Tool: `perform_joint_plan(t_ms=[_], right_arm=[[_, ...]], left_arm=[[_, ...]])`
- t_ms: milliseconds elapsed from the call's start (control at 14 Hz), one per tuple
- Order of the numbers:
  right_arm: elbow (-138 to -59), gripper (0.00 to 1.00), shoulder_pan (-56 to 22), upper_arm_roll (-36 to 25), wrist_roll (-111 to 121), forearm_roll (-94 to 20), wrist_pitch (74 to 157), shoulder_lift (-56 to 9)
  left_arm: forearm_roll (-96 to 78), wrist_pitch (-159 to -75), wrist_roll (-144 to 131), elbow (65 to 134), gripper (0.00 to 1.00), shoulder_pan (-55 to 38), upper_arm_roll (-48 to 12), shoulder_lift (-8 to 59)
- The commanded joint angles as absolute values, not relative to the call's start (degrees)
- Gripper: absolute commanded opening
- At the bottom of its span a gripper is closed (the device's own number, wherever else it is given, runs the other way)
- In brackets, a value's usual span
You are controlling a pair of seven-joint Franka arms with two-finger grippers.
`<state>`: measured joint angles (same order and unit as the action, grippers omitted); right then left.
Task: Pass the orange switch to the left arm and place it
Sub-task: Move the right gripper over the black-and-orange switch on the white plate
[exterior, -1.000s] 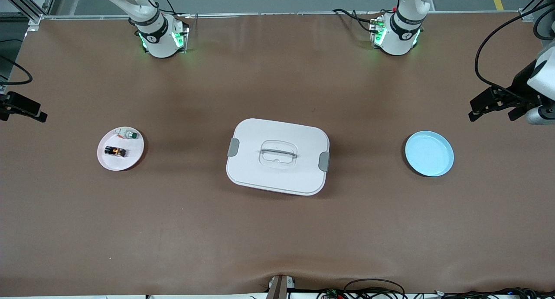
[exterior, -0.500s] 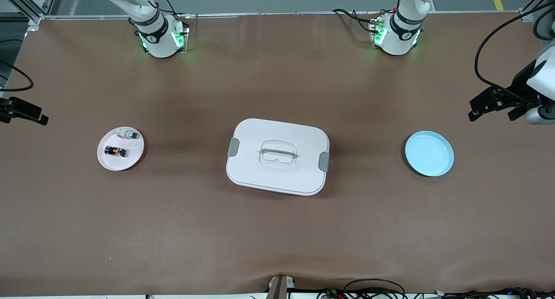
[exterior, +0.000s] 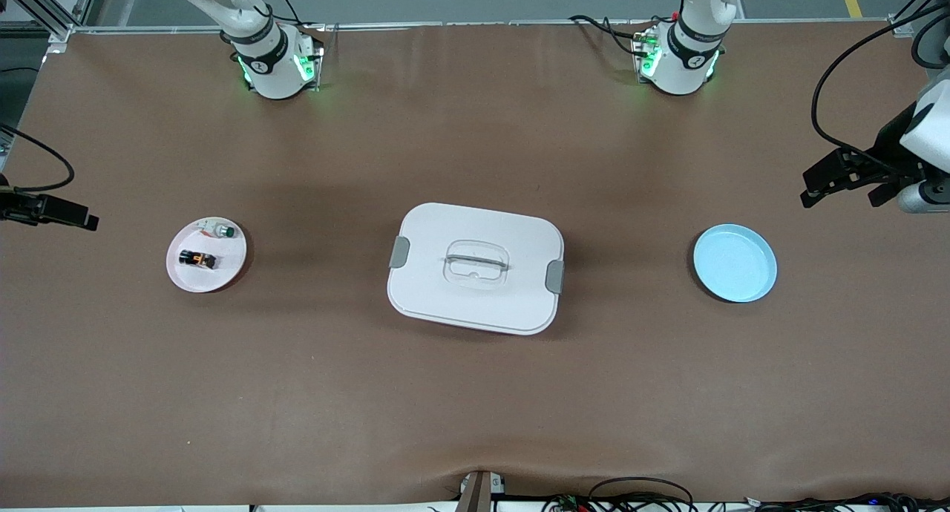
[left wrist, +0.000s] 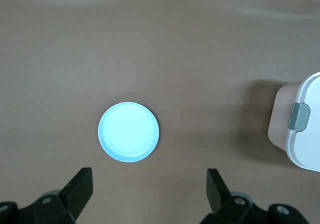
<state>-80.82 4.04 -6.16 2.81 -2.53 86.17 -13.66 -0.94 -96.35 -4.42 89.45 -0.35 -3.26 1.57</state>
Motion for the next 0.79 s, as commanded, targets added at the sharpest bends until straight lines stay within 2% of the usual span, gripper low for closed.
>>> perform_joint_plan(t_ms=[0, 214, 500, 714], right_arm=[[-80.51, 1.0, 6.33, -5.71, 2.81, -2.99, 85.61, -14.41], [-81.99, 1.0, 5.71, -5.8, 2.11, -2.46, 86.3, -14.33], [-89.19, 1.0, 5.8, -5.71, 2.11, 0.44, 91.31, -13.1], [-96.48, 1.0, 5.8, -5.8, 2.2, 0.61, 99.38, -12.75]], left_arm=[[-0.26, -95.27, -4.04, 88.24, 1.0, -0.62, -3.16, 2.02], [-0.35, -95.27, -4.04, 88.24, 1.0, -0.35, -3.16, 2.02], [-0.35, -95.27, -3.96, 88.24, 1.0, -0.35, -3.16, 2.02], [-0.35, -95.27, -4.04, 88.24, 1.0, -0.35, -3.16, 2.02]])
